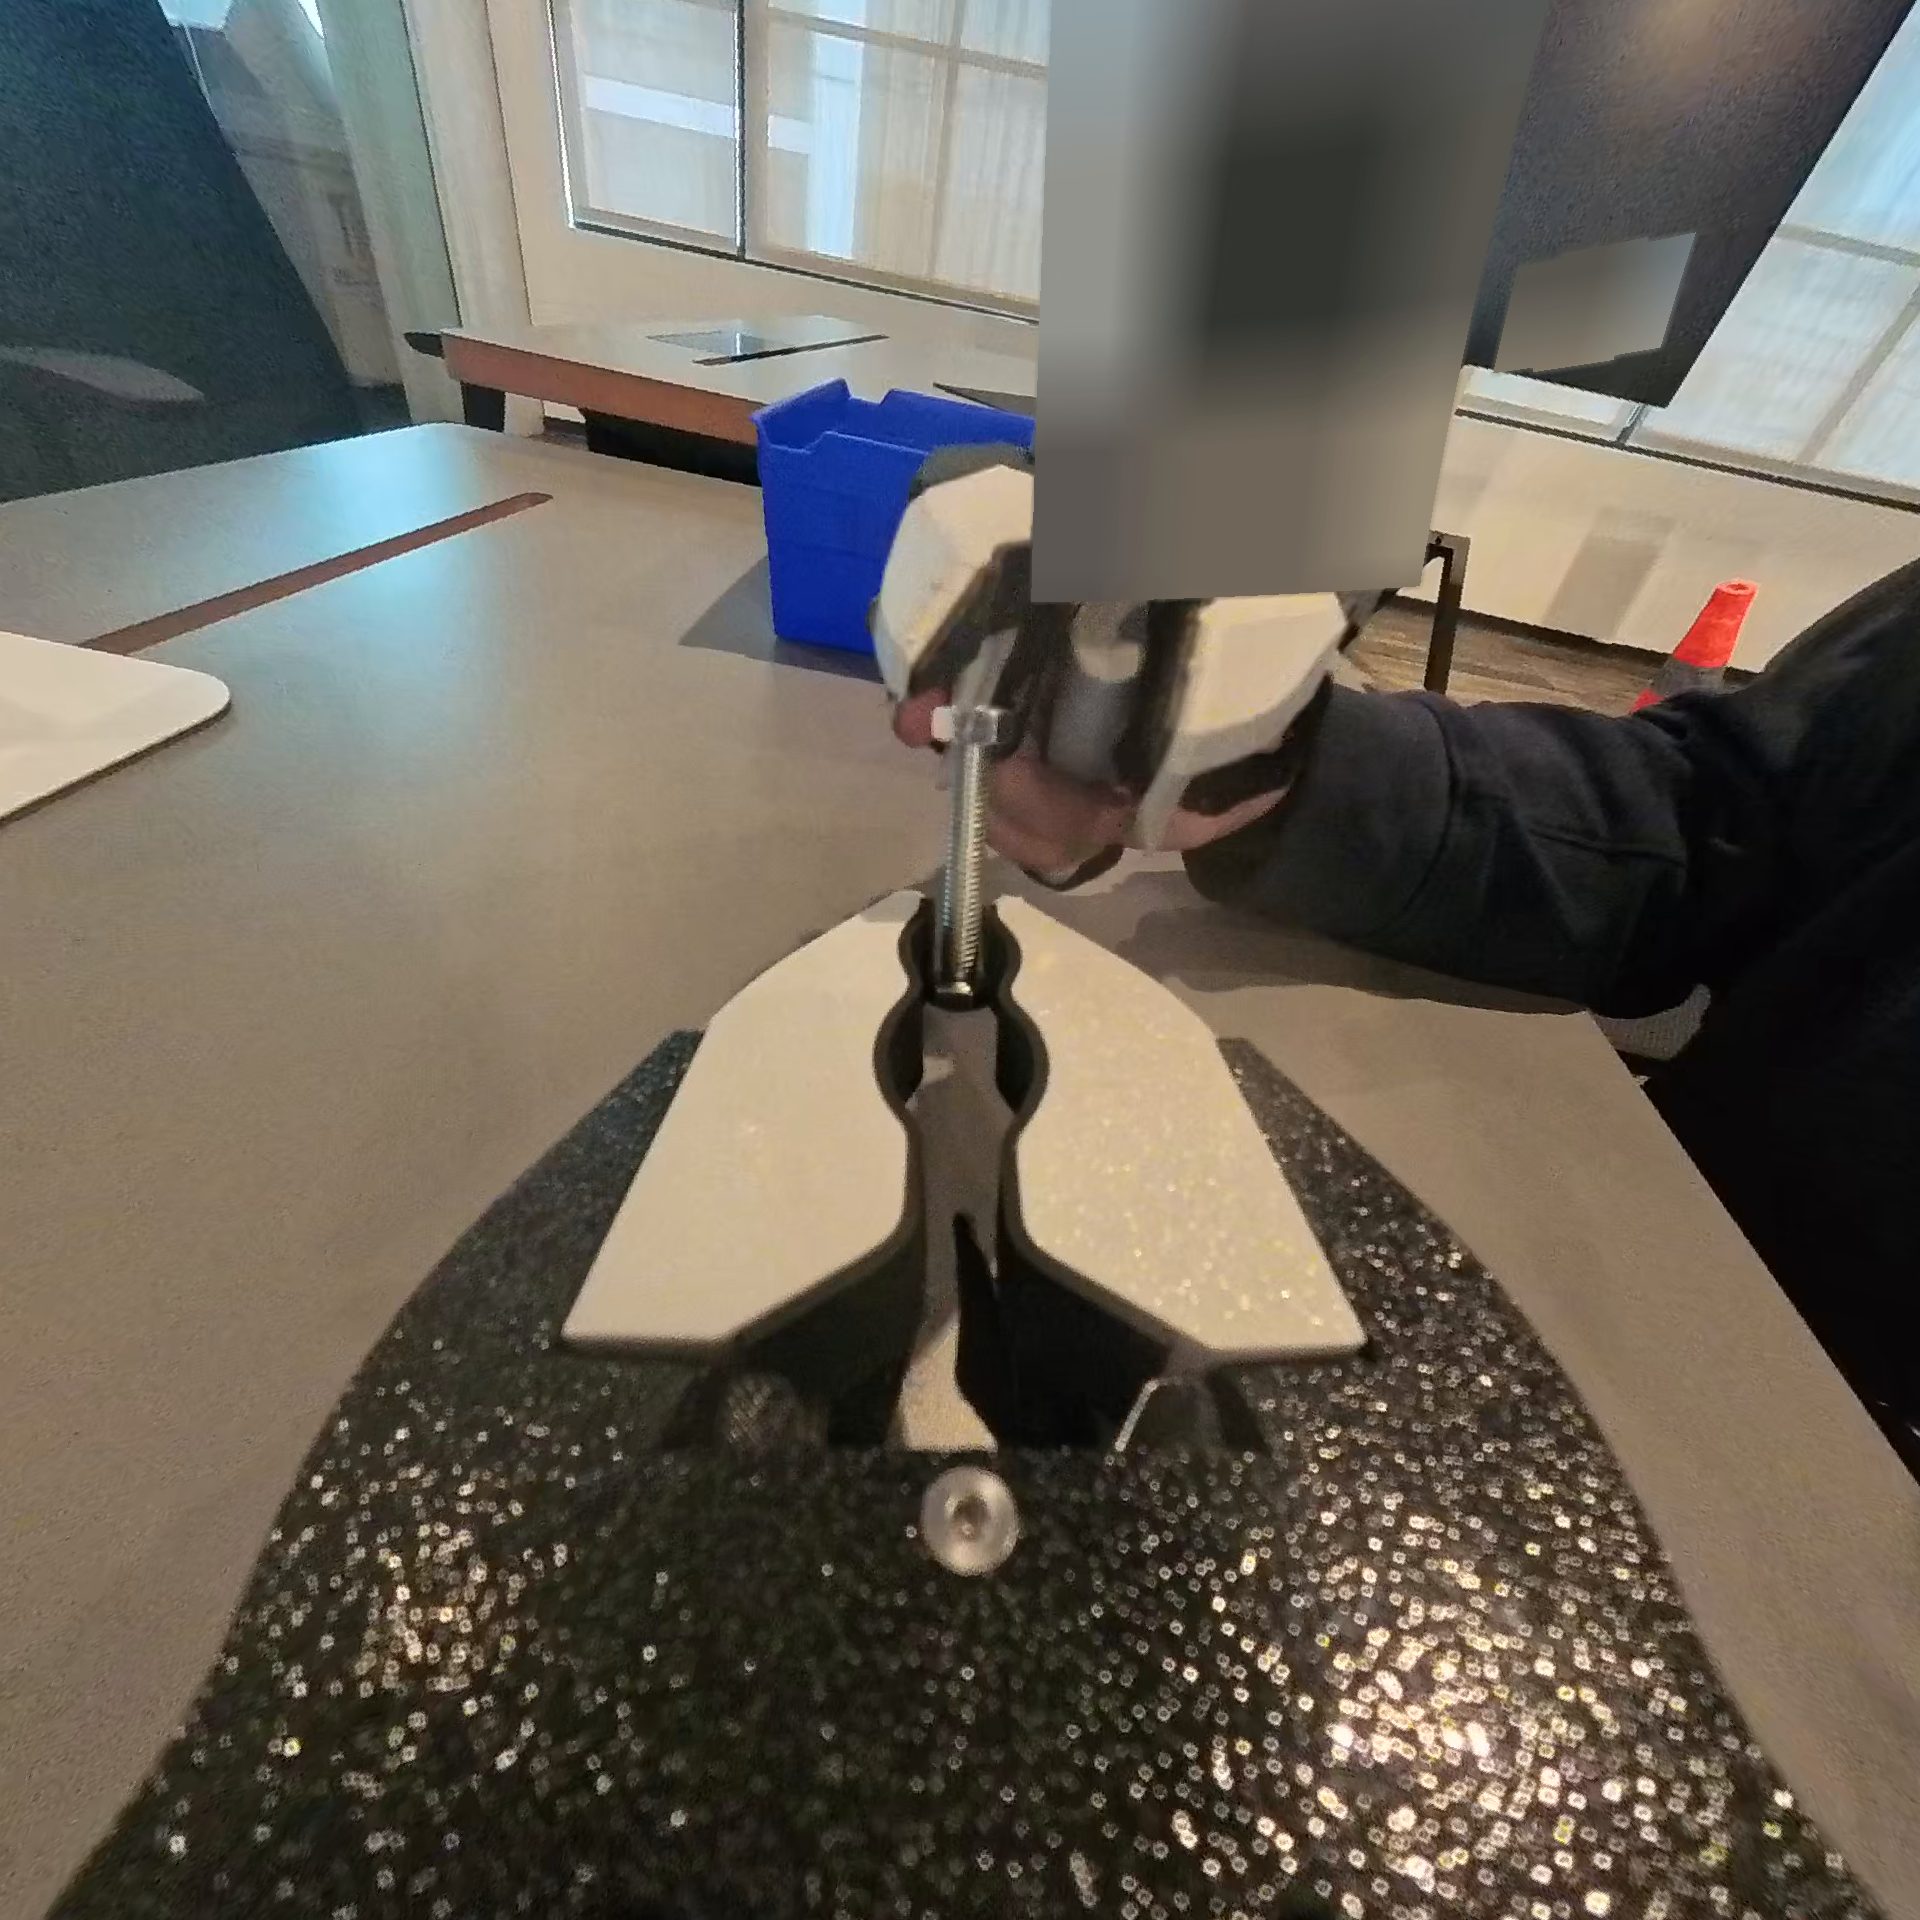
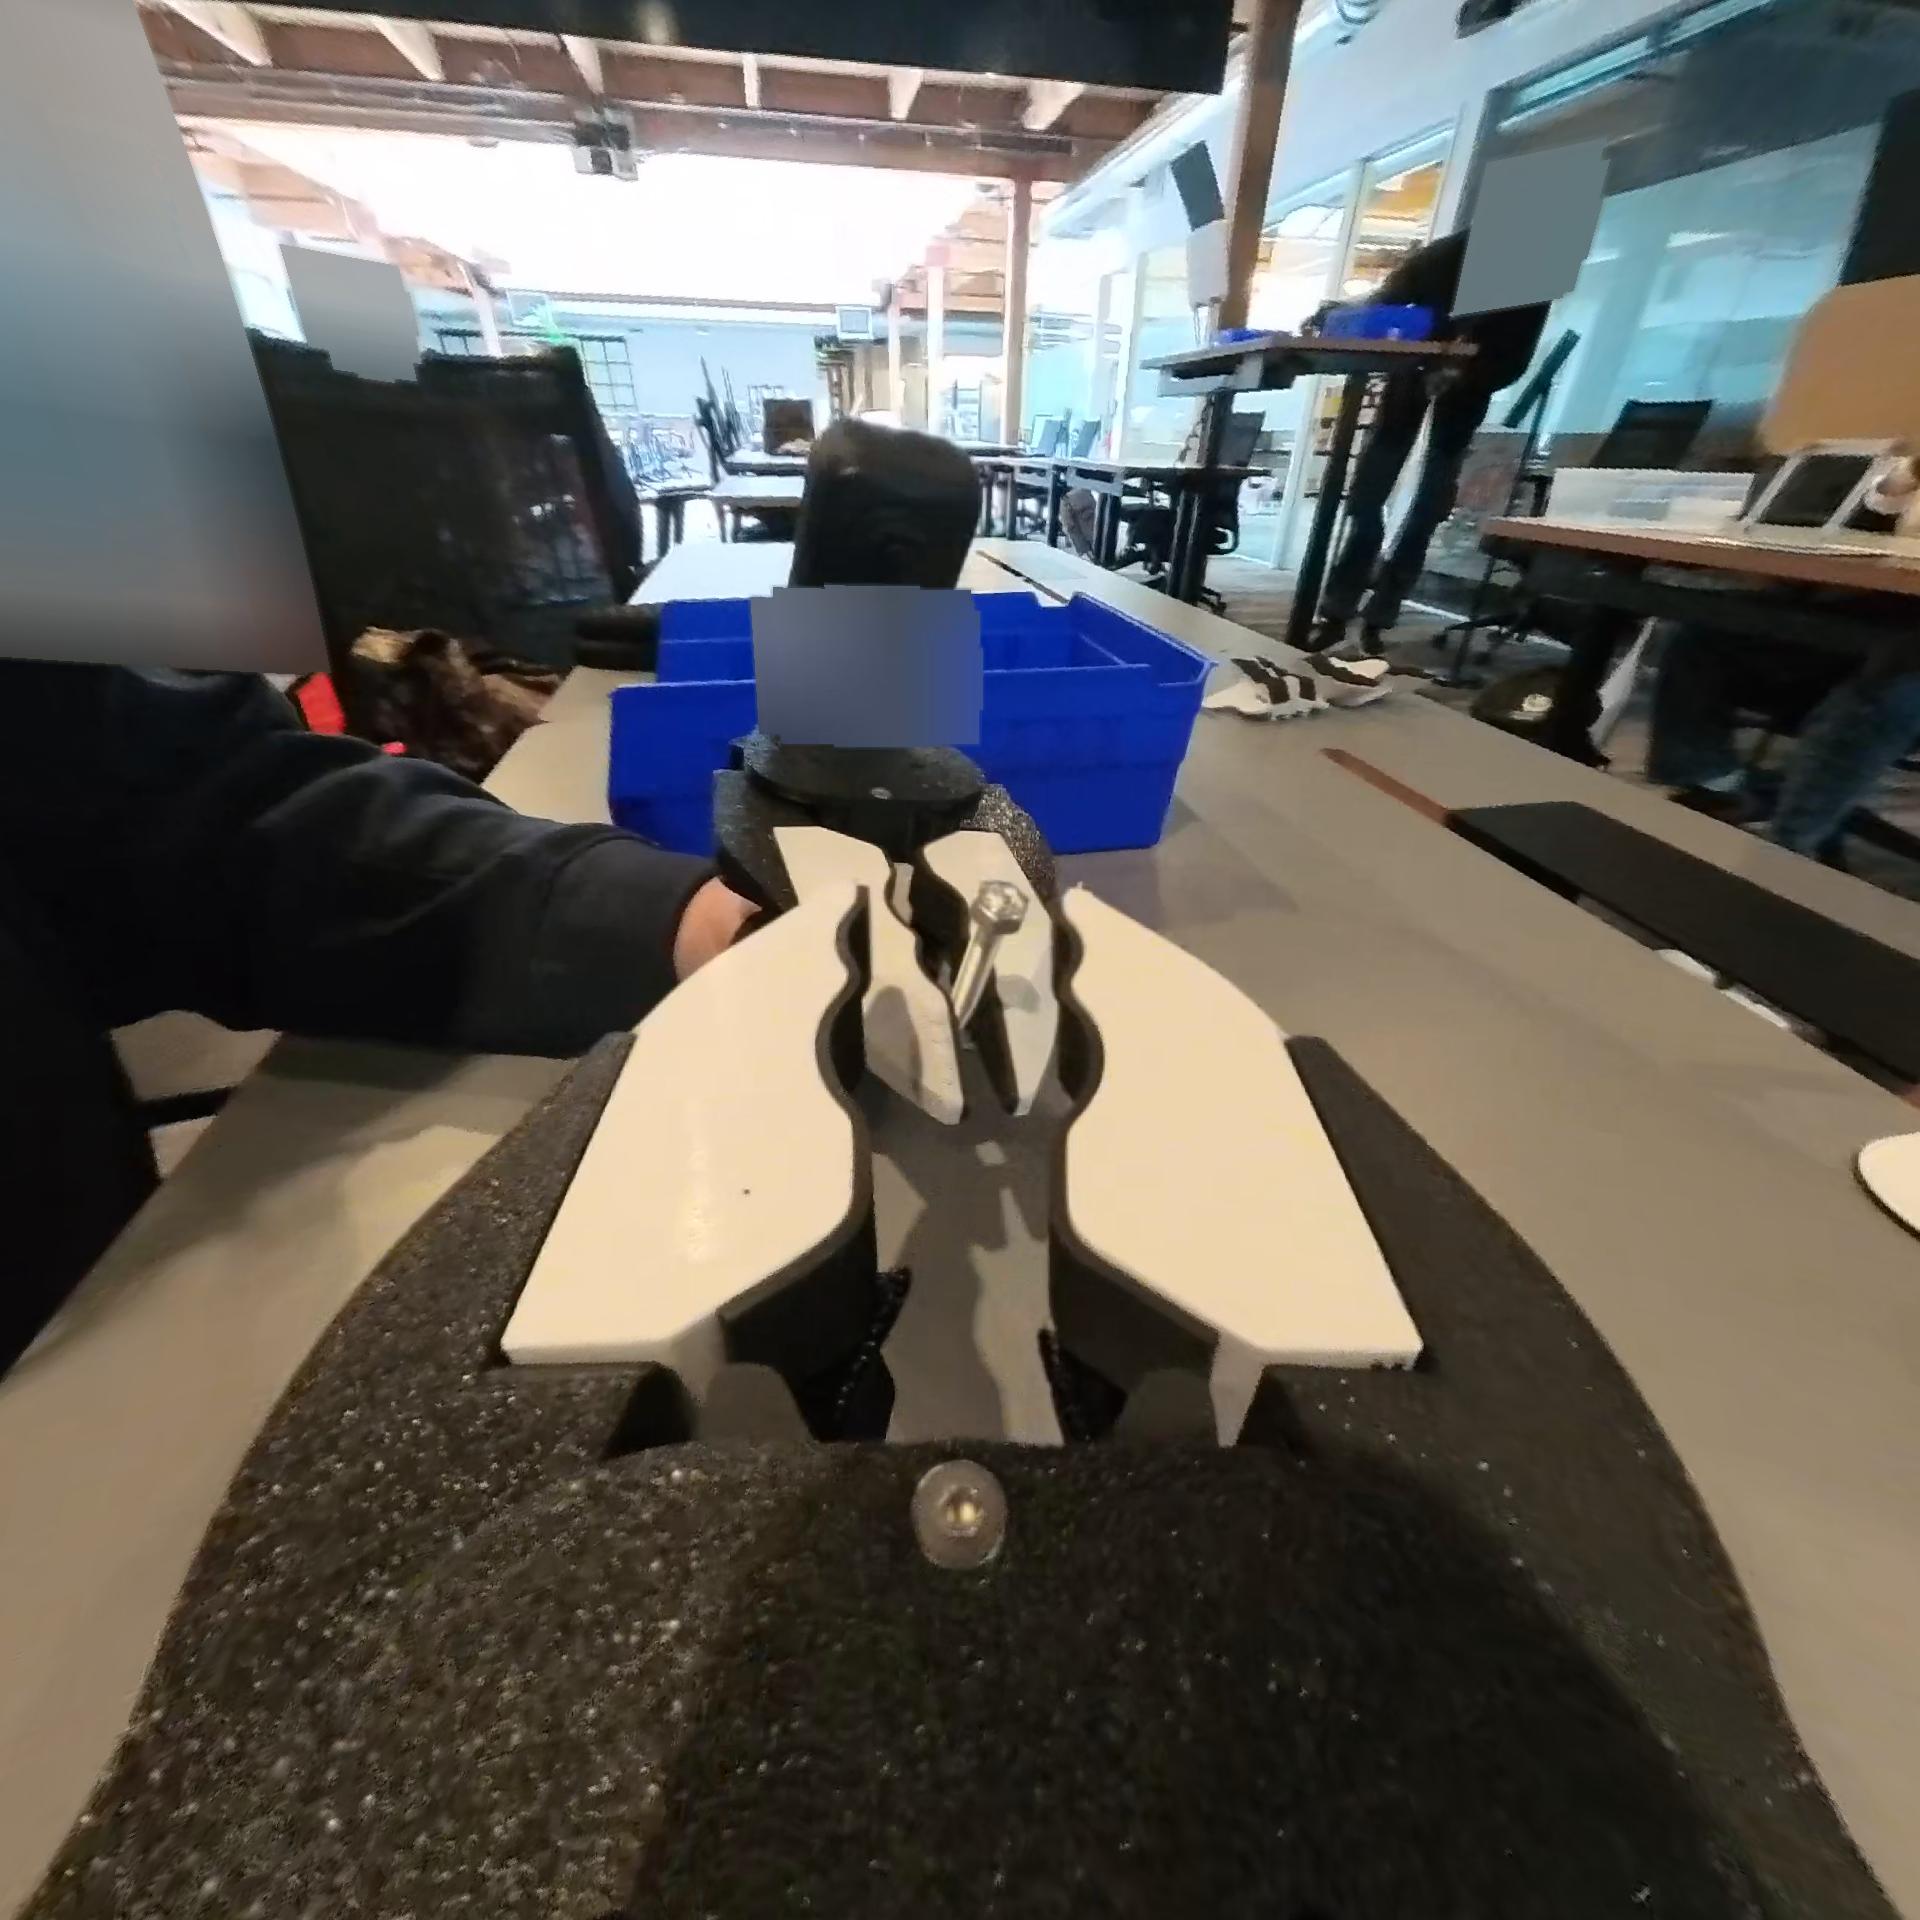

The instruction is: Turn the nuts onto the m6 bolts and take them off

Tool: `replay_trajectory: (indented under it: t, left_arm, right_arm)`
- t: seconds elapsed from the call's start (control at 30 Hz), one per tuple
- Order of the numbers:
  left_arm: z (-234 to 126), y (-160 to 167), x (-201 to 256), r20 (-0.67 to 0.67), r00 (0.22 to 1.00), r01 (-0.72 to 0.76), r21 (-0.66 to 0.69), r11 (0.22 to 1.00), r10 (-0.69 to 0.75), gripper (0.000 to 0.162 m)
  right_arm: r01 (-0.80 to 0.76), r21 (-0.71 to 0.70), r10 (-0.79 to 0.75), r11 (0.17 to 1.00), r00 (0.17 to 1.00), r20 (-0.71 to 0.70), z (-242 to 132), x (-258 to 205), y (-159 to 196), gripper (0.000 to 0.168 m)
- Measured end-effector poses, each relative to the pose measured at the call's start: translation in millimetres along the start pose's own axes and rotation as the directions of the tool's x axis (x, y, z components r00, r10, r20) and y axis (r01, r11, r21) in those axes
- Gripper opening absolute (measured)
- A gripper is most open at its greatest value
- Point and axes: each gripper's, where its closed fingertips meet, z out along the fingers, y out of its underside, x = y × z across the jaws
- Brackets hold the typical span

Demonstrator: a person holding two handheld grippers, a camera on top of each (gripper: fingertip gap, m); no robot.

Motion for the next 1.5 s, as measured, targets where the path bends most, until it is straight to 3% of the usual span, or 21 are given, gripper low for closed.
replay_trajectory:
  t: [0.07,0.13,0.37,0.4,0.47,0.53,0.7,0.8,0.9,1.03,1.13,1.17,1.23,1.3,1.5]
  left_arm:
    - [-0.2,-0.3,-0.3,0.001,1.000,0.002,0.003,1.000,-0.002,0.008]
    - [-0.5,-0.6,-0.5,0.002,1.000,0.004,0.006,1.000,-0.004,0.008]
    - [-0.1,0.1,0.1,-0.002,1.000,0.002,0.000,1.000,-0.002,0.008]
    - [-0.2,-0.2,-0.1,-0.002,1.000,0.004,0.002,1.000,-0.004,0.008]
    - [-0.7,-0.7,-0.4,0.000,1.000,0.006,0.006,1.000,-0.006,0.008]
    - [-0.8,-0.7,-0.4,-0.001,1.000,0.007,0.006,1.000,-0.007,0.008]
    - [-0.7,-0.5,-0.2,-0.002,1.000,0.007,0.005,1.000,-0.007,0.008]
    - [-0.9,-0.8,-0.4,-0.002,1.000,0.008,0.007,1.000,-0.008,0.008]
    - [-0.7,-0.5,-0.2,-0.003,1.000,0.007,0.005,1.000,-0.007,0.008]
    - [-0.5,-0.3,-0.1,-0.004,1.000,0.007,0.003,1.000,-0.007,0.008]
    - [-0.5,-0.4,-0.3,-0.003,1.000,0.007,0.004,1.000,-0.007,0.008]
    - [-0.5,-0.4,-0.3,-0.002,1.000,0.007,0.004,1.000,-0.007,0.008]
    - [-0.6,-0.4,-0.3,-0.002,1.000,0.008,0.004,1.000,-0.008,0.008]
    - [-0.5,-0.4,-0.3,-0.003,1.000,0.007,0.004,1.000,-0.007,0.008]
    - [-0.5,-0.4,-0.5,-0.002,1.000,0.008,0.004,1.000,-0.008,0.008]
  right_arm:
    - [0.010,-0.022,-0.009,1.000,0.999,0.031,1.7,-5.6,3.5,0.029]
    - [-0.005,-0.017,0.007,1.000,0.991,0.132,-1.4,-18.8,1.6,0.005]
    - [0.006,-0.004,-0.006,1.000,1.000,-0.002,0.4,-0.1,1.1,0.033]
    - [0.007,-0.016,-0.007,1.000,1.000,0.026,0.7,-4.2,2.8,0.028]
    - [-0.005,-0.014,0.007,1.000,0.990,0.138,-2.3,-19.2,1.4,0.001]
    - [-0.024,0.000,0.024,1.000,0.993,0.117,-3.4,-14.5,-1.1,0.006]
    - [-0.002,-0.013,0.002,1.000,1.000,-0.013,1.5,2.2,4.2,0.038]
    - [-0.006,-0.023,0.009,1.000,0.990,0.138,-1.0,-19.4,3.8,0.004]
    - [-0.012,-0.018,0.013,1.000,0.994,0.106,-3.0,-13.3,1.9,0.008]
    - [0.001,-0.012,0.000,1.000,1.000,0.013,0.4,-1.5,3.2,0.033]
    - [0.000,-0.020,0.000,1.000,1.000,0.014,2.4,-2.0,5.2,0.037]
    - [0.000,-0.021,0.000,1.000,0.999,0.036,2.1,-5.4,5.3,0.032]
    - [-0.002,-0.017,0.004,1.000,0.990,0.140,-1.5,-19.4,2.9,0.004]
    - [-0.007,-0.006,0.007,1.000,0.993,0.116,-3.9,-15.0,-0.3,0.006]
    - [0.001,-0.004,-0.001,1.000,1.000,0.004,0.6,-0.3,2.7,0.038]
